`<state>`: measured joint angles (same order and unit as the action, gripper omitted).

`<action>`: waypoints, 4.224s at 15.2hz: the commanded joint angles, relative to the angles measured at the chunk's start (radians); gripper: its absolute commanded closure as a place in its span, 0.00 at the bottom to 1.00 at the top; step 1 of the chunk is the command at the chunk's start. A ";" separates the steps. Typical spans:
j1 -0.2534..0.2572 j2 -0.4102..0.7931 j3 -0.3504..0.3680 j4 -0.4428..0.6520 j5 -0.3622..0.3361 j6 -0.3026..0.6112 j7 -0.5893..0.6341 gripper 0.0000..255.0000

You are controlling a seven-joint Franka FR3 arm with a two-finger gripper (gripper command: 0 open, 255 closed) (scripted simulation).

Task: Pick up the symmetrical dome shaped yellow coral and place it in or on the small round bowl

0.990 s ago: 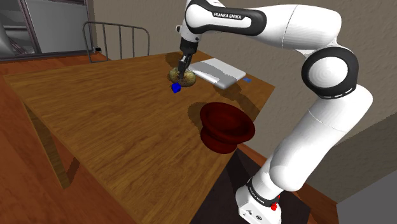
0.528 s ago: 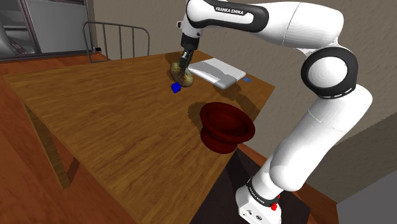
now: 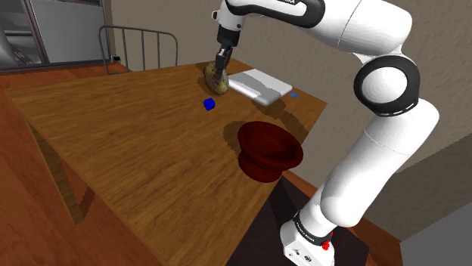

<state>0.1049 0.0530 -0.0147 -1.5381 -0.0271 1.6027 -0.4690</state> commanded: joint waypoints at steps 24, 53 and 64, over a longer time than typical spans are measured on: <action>0.026 -0.037 0.018 0.248 -0.002 -0.286 0.036 1.00; 0.145 -0.809 0.214 -0.476 0.139 -0.331 0.339 1.00; 0.155 -0.882 0.222 -0.665 0.152 -0.213 0.334 1.00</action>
<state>0.2597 -0.8255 0.2078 -2.1947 0.1243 1.3831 -0.1344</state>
